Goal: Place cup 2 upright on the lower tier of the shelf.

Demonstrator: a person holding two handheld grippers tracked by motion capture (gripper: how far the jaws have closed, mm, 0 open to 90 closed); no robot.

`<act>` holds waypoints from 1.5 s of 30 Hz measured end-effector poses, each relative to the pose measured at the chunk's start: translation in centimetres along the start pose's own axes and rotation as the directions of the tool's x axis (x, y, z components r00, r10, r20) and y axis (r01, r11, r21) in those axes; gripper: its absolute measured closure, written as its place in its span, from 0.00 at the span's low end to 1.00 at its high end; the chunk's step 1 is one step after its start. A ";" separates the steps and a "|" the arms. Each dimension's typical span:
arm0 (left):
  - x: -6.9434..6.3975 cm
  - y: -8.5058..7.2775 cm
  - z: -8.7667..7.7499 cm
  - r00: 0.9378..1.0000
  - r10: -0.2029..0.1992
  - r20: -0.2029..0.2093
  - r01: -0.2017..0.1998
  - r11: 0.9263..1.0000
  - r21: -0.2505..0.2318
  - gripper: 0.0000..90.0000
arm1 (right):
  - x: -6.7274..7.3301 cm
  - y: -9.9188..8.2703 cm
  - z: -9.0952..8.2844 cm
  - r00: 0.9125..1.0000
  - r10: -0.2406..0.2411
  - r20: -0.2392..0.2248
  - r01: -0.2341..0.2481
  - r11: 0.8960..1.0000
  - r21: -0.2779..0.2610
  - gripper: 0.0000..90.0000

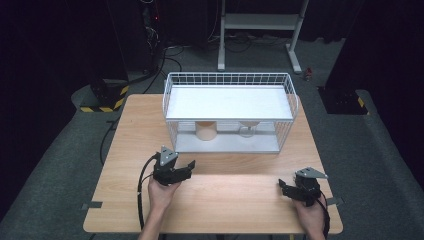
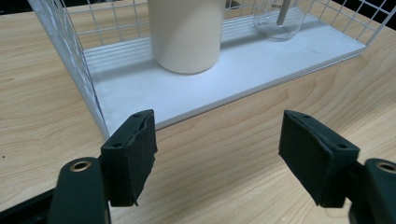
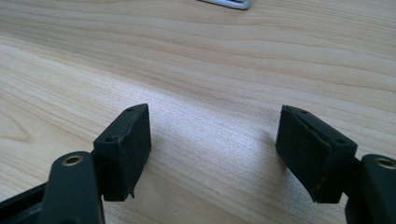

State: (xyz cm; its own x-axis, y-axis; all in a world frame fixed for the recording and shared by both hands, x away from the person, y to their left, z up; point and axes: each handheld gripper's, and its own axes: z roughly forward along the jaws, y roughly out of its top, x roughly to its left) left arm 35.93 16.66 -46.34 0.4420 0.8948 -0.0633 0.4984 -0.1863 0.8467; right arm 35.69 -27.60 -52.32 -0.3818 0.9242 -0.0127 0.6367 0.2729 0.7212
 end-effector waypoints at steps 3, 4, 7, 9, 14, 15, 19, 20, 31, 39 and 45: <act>0.0 -0.2 -0.1 1.000 0.001 -0.003 -0.001 1.000 0.000 0.31 | 0.0 0.0 0.0 1.000 0.000 0.000 0.000 1.000 0.000 0.29; 0.0 -0.3 -0.1 1.000 0.003 -0.003 -0.003 1.000 0.002 0.31 | 0.0 0.0 0.0 1.000 0.000 0.000 0.000 1.000 0.000 0.29; 0.0 -0.6 -0.3 1.000 -0.001 -0.005 0.001 1.000 0.003 0.30 | 0.0 0.0 0.0 1.000 -0.001 0.000 0.001 1.000 -0.001 0.29; 0.0 -0.8 -0.4 1.000 -0.001 -0.006 0.001 1.000 0.005 0.30 | 0.0 0.0 0.0 1.000 0.000 0.000 0.000 1.000 0.000 0.29; -0.1 -1.2 -0.6 1.000 0.003 -0.014 -0.002 1.000 0.009 0.29 | 0.0 0.0 0.0 1.000 0.000 0.000 0.000 1.000 0.000 0.29; -0.1 -1.3 -0.7 1.000 0.003 -0.016 -0.003 1.000 0.009 0.29 | 0.0 0.0 0.0 1.000 0.000 0.000 0.000 1.000 0.000 0.29; 0.0 -1.7 -0.7 1.000 0.002 -0.018 -0.002 1.000 0.017 0.29 | 0.0 0.0 0.0 1.000 0.000 0.000 0.000 1.000 0.000 0.29; 0.0 -1.7 -0.7 1.000 0.002 -0.018 -0.002 1.000 0.017 0.29 | 0.0 0.0 0.0 1.000 0.000 0.000 0.000 1.000 0.000 0.29; 0.2 -2.8 -0.9 0.999 -0.003 -0.035 0.004 1.000 0.031 0.29 | 0.0 0.0 0.0 1.000 0.000 0.000 0.000 1.000 0.000 0.29; 0.3 -3.6 -0.8 0.999 -0.006 -0.051 0.008 0.999 0.046 0.29 | 0.0 0.0 0.0 1.000 -0.001 0.000 0.001 1.000 -0.001 0.29; 0.5 -4.0 -0.8 0.998 -0.007 -0.066 0.011 0.998 0.058 0.29 | 0.0 0.0 0.0 1.000 -0.001 0.000 0.001 1.000 -0.001 0.29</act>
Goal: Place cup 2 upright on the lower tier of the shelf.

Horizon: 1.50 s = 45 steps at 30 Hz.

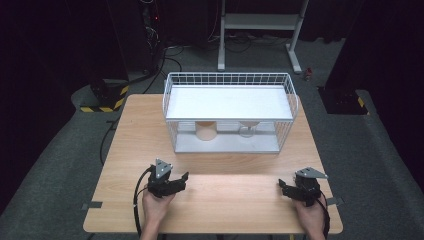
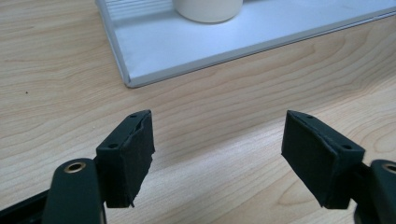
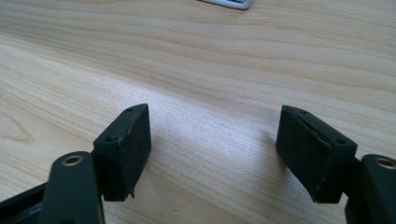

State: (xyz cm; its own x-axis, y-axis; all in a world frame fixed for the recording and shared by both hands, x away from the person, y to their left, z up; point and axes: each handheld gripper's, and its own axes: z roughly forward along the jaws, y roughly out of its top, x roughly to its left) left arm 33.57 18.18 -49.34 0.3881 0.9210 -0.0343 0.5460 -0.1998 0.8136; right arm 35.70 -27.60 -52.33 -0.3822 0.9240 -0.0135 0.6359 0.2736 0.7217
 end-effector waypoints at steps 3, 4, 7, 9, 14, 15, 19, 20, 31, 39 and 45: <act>0.1 -0.2 0.1 1.000 0.003 -0.010 -0.003 1.000 0.008 0.29 | 0.0 0.0 0.0 1.000 0.000 0.000 0.000 1.000 0.000 0.29; 0.1 -0.4 0.2 1.000 0.004 -0.018 -0.004 1.000 0.016 0.29 | 0.0 0.0 0.0 1.000 0.000 0.000 0.000 1.000 0.000 0.29; 0.2 -0.6 0.4 0.999 0.008 -0.031 -0.007 1.000 0.024 0.29 | 0.0 0.0 0.0 1.000 0.001 0.000 -0.001 1.000 0.001 0.29; 0.2 -0.7 0.6 0.999 0.006 -0.039 -0.005 1.000 0.029 0.29 | 0.0 0.0 0.0 1.000 0.001 0.000 -0.001 1.000 0.001 0.29; 0.4 -1.1 1.0 0.998 0.015 -0.063 -0.012 0.999 0.050 0.29 | 0.0 0.0 0.0 1.000 0.000 0.000 0.000 1.000 0.000 0.29; 0.4 -1.2 1.0 0.998 0.018 -0.064 -0.014 0.998 0.061 0.29 | 0.0 0.0 0.0 1.000 0.000 0.000 0.000 1.000 0.000 0.29; 0.7 -1.5 1.3 0.996 0.006 -0.085 -0.001 0.998 0.062 0.29 | 0.0 0.0 0.0 1.000 0.001 0.000 -0.001 1.000 0.001 0.29; 0.7 -1.6 1.3 0.996 0.011 -0.089 -0.005 0.998 0.069 0.29 | 0.0 0.0 0.0 1.000 0.001 0.000 -0.001 1.000 0.001 0.29; 1.2 -2.0 1.9 0.992 0.015 -0.125 -0.003 0.996 0.090 0.29 | 0.0 0.0 0.0 1.000 0.001 0.000 -0.001 1.000 0.001 0.29; 1.2 -2.2 2.2 0.993 0.002 -0.118 0.009 0.995 0.095 0.29 | 0.0 0.0 0.0 1.000 0.001 0.000 -0.001 1.000 0.001 0.29; 1.2 -2.4 2.5 0.993 0.005 -0.118 0.007 0.995 0.102 0.29 | 0.0 0.0 0.0 1.000 0.001 0.000 -0.001 1.000 0.001 0.29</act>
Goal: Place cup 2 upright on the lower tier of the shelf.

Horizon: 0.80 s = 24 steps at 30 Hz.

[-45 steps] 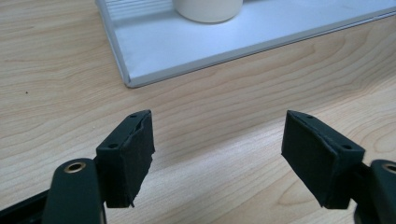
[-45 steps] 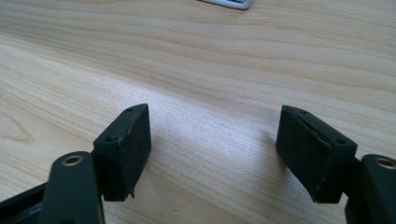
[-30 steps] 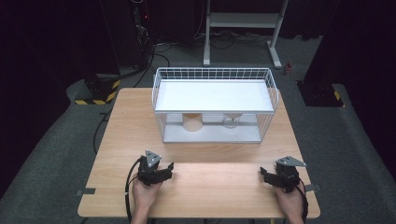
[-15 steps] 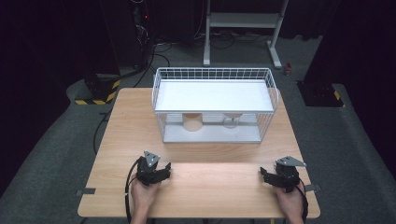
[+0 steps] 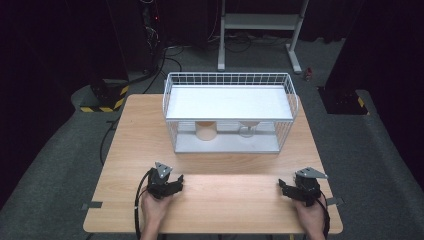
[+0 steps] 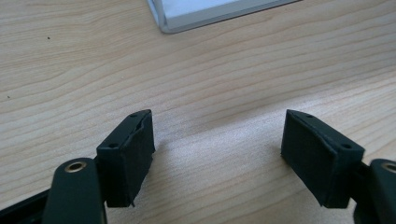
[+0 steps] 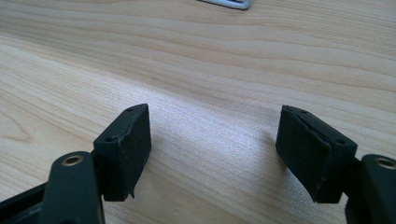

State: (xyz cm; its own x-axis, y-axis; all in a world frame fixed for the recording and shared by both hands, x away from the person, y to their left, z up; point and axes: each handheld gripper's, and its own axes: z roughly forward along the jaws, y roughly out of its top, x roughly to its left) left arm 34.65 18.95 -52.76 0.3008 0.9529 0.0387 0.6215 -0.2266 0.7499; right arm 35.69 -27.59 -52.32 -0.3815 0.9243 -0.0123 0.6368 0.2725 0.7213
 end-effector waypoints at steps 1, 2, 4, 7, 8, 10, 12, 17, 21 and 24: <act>0.1 0.0 0.0 1.000 -0.006 0.004 0.006 1.000 0.006 0.29 | 0.0 0.0 0.0 1.000 0.000 0.000 0.000 1.000 0.000 0.29; 0.1 0.1 0.1 1.000 -0.021 0.009 0.021 1.000 0.009 0.29 | 0.0 0.0 0.0 1.000 0.000 0.000 0.000 1.000 0.000 0.29; 0.0 0.1 0.1 0.999 -0.031 0.016 0.031 0.999 0.012 0.28 | 0.0 0.0 0.0 1.000 -0.001 0.000 0.001 1.000 -0.001 0.29; 0.0 0.1 0.2 0.999 -0.034 0.012 0.033 0.999 0.011 0.27 | 0.0 0.0 0.0 1.000 -0.001 0.000 0.001 1.000 -0.001 0.29; 0.0 0.1 0.2 0.999 -0.034 0.012 0.034 0.999 0.012 0.27 | 0.0 0.0 0.0 1.000 -0.001 0.000 0.001 1.000 -0.001 0.29; 0.0 0.1 0.2 0.999 -0.034 0.012 0.034 0.999 0.012 0.27 | 0.0 0.0 0.0 1.000 -0.001 0.000 0.001 1.000 -0.001 0.29; 0.0 0.1 0.2 0.999 -0.034 0.012 0.034 0.999 0.011 0.27 | 0.0 0.0 0.0 1.000 -0.001 0.000 0.001 1.000 -0.001 0.29; 0.0 0.1 0.2 0.999 -0.034 0.012 0.034 0.999 0.011 0.27 | 0.0 0.0 0.0 1.000 -0.001 0.000 0.001 1.000 -0.001 0.29; 0.0 0.1 0.2 0.999 -0.034 0.014 0.034 0.999 0.012 0.27 | 0.0 0.0 0.0 1.000 0.000 0.000 0.000 1.000 0.000 0.29; 0.0 0.1 0.2 0.999 -0.035 0.014 0.035 0.999 0.013 0.27 | 0.0 0.0 0.0 1.000 0.000 -0.001 0.000 1.000 0.000 0.29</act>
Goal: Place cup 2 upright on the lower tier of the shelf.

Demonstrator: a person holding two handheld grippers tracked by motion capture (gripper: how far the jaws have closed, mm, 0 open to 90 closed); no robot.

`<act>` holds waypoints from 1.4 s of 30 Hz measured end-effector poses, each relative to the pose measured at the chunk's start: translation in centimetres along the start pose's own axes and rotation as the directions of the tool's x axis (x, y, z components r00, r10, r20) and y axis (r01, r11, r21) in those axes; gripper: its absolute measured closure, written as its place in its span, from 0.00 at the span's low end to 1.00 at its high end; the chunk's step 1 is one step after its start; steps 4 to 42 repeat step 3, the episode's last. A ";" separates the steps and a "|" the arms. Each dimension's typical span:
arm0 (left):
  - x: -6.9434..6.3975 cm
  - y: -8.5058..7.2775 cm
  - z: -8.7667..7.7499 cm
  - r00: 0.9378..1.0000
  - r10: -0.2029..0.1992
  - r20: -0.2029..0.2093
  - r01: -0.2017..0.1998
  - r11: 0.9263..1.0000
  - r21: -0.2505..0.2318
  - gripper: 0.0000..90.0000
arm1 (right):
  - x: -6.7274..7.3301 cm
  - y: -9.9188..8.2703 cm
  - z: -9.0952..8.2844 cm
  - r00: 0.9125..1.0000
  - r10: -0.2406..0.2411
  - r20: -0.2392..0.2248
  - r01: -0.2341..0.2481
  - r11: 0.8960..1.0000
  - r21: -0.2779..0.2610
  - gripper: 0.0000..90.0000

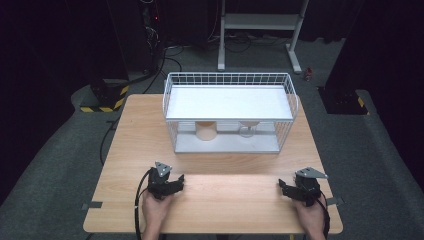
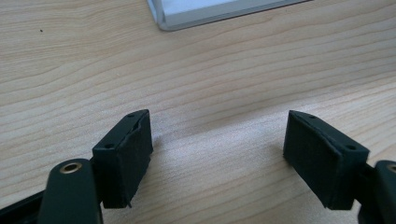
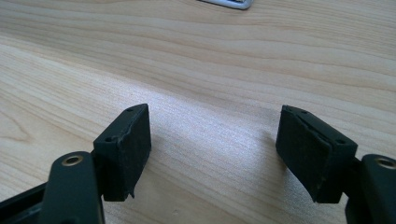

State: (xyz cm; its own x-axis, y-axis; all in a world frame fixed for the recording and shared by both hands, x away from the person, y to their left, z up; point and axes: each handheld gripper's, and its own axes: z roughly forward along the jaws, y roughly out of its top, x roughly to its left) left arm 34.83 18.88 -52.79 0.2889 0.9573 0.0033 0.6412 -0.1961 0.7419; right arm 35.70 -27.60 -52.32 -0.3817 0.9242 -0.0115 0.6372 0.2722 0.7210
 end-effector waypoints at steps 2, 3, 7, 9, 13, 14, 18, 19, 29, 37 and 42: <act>0.0 0.0 0.0 1.000 -0.001 -0.001 0.001 1.000 0.000 0.26 | 0.0 0.0 0.0 1.000 -0.004 -0.003 0.004 1.000 0.001 0.28; 0.0 0.0 0.0 1.000 -0.001 0.000 0.001 1.000 0.000 0.26 | 0.0 0.0 0.0 1.000 -0.004 -0.003 0.004 1.000 0.001 0.28; 0.0 0.0 0.0 1.000 -0.001 0.000 0.001 1.000 0.000 0.26 | 0.0 0.0 0.0 1.000 -0.004 -0.003 0.004 1.000 0.001 0.28; 0.0 0.0 0.0 1.000 -0.001 0.000 0.001 1.000 0.000 0.26 | 0.0 0.0 0.0 1.000 -0.004 -0.003 0.004 1.000 0.001 0.28; 0.0 0.0 0.0 1.000 -0.001 0.000 0.001 1.000 0.000 0.26 | 0.0 0.0 0.0 1.000 -0.004 -0.003 0.004 1.000 0.001 0.28; 0.0 0.0 0.0 1.000 -0.001 0.000 0.001 1.000 0.000 0.26 | 0.0 0.0 0.0 1.000 -0.004 -0.003 0.004 1.000 0.001 0.28; 0.0 0.0 0.0 1.000 -0.001 0.000 0.001 1.000 0.000 0.26 | 0.0 0.0 0.0 1.000 -0.004 -0.003 0.004 1.000 0.001 0.28; 0.0 0.0 0.0 1.000 -0.001 0.000 0.001 1.000 0.000 0.26 | 0.0 0.0 0.0 1.000 -0.004 -0.003 0.004 1.000 0.001 0.28; 0.0 0.0 0.0 1.000 -0.001 0.000 0.001 1.000 0.000 0.26 | 0.0 0.0 0.0 1.000 -0.004 -0.003 0.004 1.000 0.001 0.28; 0.0 0.0 0.0 1.000 -0.001 0.000 0.001 1.000 0.000 0.26 | 0.0 0.0 0.0 1.000 -0.004 -0.003 0.004 1.000 0.001 0.28; 0.0 0.0 0.0 1.000 -0.001 0.000 0.001 1.000 0.000 0.26 | 0.0 0.0 0.0 1.000 -0.004 -0.003 0.004 1.000 0.001 0.28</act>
